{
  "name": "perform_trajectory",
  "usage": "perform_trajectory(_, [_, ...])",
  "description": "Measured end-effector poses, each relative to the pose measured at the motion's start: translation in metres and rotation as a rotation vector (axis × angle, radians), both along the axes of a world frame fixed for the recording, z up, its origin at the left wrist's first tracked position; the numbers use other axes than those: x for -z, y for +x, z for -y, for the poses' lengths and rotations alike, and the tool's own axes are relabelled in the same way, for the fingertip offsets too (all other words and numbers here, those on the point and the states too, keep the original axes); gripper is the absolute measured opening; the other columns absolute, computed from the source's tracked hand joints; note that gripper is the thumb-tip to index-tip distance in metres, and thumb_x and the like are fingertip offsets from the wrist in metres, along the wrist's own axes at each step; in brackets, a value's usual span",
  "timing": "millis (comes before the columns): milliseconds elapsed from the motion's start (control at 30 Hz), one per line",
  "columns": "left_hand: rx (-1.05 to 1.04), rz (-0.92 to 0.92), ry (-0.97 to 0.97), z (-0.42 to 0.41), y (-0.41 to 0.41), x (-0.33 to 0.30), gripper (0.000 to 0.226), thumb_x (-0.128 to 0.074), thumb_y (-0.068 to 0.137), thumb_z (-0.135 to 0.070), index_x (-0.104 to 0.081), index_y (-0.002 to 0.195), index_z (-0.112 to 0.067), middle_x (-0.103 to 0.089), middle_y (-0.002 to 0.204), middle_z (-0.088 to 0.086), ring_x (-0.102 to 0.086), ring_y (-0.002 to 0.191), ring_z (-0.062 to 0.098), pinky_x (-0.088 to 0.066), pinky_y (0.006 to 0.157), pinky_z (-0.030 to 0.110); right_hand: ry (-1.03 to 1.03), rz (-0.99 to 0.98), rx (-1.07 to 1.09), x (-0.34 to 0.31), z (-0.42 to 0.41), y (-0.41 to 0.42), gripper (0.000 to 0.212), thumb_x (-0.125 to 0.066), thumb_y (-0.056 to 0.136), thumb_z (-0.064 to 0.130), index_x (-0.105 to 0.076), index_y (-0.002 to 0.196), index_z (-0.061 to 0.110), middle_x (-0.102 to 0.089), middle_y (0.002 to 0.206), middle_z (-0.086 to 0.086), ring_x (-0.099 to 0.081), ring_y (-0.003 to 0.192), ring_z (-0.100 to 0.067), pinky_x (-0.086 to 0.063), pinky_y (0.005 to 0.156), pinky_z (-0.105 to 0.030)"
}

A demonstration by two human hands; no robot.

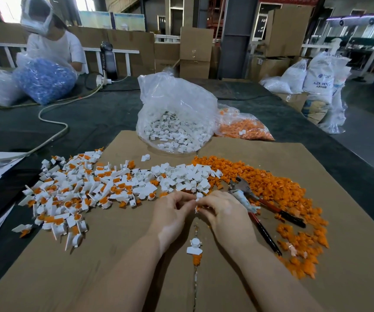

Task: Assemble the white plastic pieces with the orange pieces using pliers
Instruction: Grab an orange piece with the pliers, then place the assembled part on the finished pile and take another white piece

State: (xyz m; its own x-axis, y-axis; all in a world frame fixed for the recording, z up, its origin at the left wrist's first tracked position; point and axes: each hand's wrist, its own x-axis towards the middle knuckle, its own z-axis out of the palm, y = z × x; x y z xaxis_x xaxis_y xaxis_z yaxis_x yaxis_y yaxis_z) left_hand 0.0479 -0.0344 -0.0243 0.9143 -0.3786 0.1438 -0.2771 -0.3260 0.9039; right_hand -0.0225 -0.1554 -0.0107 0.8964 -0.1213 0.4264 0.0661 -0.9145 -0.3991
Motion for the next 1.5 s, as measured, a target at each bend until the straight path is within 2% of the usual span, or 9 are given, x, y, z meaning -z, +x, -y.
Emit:
perform_trajectory(133, [0.101,-0.17,-0.162,-0.005,-0.003,0.0,0.028,-0.067,0.08,-0.004,-0.067,0.105,-0.017,-0.069,0.083,-0.002,-0.064,0.075,0.005,-0.047,0.067,0.008,0.036,0.038,0.03,-0.001,-0.001,-0.001,0.007,-0.069,0.082,0.014,-0.07,0.085,0.008,-0.066,0.085,-0.003,-0.057,0.088,-0.021,-0.047,0.076,-0.037])
perform_trajectory(333, [0.16,0.016,-0.064,-0.003,-0.008,-0.001,0.034,-0.074,0.075,-0.005,-0.067,0.105,-0.017,-0.065,0.09,-0.017,-0.059,0.082,-0.01,-0.043,0.073,0.005,0.045,0.037,0.014,0.001,-0.006,-0.002,0.007,-0.066,0.084,0.014,-0.069,0.081,0.008,-0.065,0.084,-0.003,-0.057,0.087,-0.019,-0.047,0.075,-0.034])
perform_trajectory(600, [0.146,0.05,-0.005,-0.003,-0.011,0.0,0.032,-0.072,0.076,-0.006,-0.065,0.093,-0.032,-0.066,0.092,-0.017,-0.061,0.09,-0.001,-0.046,0.079,0.01,-0.082,0.087,0.003,-0.003,-0.011,-0.005,0.008,-0.072,0.079,0.01,-0.065,0.076,0.008,-0.063,0.076,-0.004,-0.06,0.077,-0.02,-0.05,0.061,-0.03])
perform_trajectory(833, [0.126,0.026,0.056,-0.003,-0.01,0.0,0.038,-0.071,0.08,-0.013,-0.063,0.114,-0.027,-0.061,0.096,-0.022,-0.058,0.091,-0.003,-0.044,0.077,0.004,0.327,0.05,0.126,-0.013,0.007,-0.001,0.014,-0.06,0.09,0.023,-0.07,0.097,0.016,-0.066,0.09,0.006,-0.057,0.084,-0.005,-0.039,0.068,-0.008])
perform_trajectory(1000, [0.066,0.023,0.095,-0.002,-0.009,0.0,0.04,-0.067,0.083,-0.011,-0.06,0.119,-0.027,-0.06,0.108,-0.015,-0.055,0.1,-0.001,-0.04,0.086,0.007,0.359,0.044,0.175,-0.016,0.017,0.0,0.014,-0.059,0.091,0.022,-0.071,0.095,0.016,-0.066,0.088,0.009,-0.057,0.084,-0.003,-0.038,0.068,-0.003])
perform_trajectory(1133, [-0.059,0.049,0.107,-0.001,-0.007,0.001,0.04,-0.064,0.086,-0.009,-0.058,0.123,-0.024,-0.053,0.103,-0.008,-0.049,0.085,-0.001,-0.033,0.073,-0.003,0.382,0.052,0.206,-0.015,0.023,-0.003,0.012,-0.06,0.09,0.02,-0.072,0.092,0.016,-0.061,0.08,0.014,-0.055,0.077,0.001,-0.039,0.065,-0.003])
perform_trajectory(1333, [-0.395,0.052,0.154,0.003,-0.005,0.0,0.055,-0.049,0.087,0.003,-0.043,0.138,-0.016,-0.032,0.137,0.005,-0.02,0.129,0.021,-0.021,0.106,0.026,0.415,0.05,0.263,-0.018,0.037,-0.01,0.013,-0.059,0.091,0.019,-0.071,0.089,0.015,-0.062,0.074,0.013,-0.058,0.069,-0.008,-0.041,0.062,-0.01])
perform_trajectory(1433, [-0.374,0.203,0.253,0.005,-0.013,0.0,0.049,-0.058,0.085,-0.01,-0.051,0.13,-0.028,-0.04,0.131,-0.004,-0.018,0.119,0.009,-0.017,0.102,0.033,0.419,0.072,0.275,-0.019,0.043,-0.011,0.012,-0.06,0.09,0.018,-0.071,0.087,0.015,-0.063,0.076,0.013,-0.057,0.076,-0.005,-0.039,0.063,-0.012])
perform_trajectory(1500, [-0.145,0.308,0.287,0.006,-0.019,-0.004,0.029,-0.066,0.084,-0.031,-0.062,0.113,-0.036,-0.049,0.109,-0.014,-0.026,0.107,0.003,-0.016,0.09,0.027,0.427,0.081,0.277,-0.021,0.046,-0.011,0.011,-0.061,0.089,0.016,-0.071,0.086,0.016,-0.064,0.077,0.01,-0.057,0.079,-0.007,-0.039,0.066,-0.015])
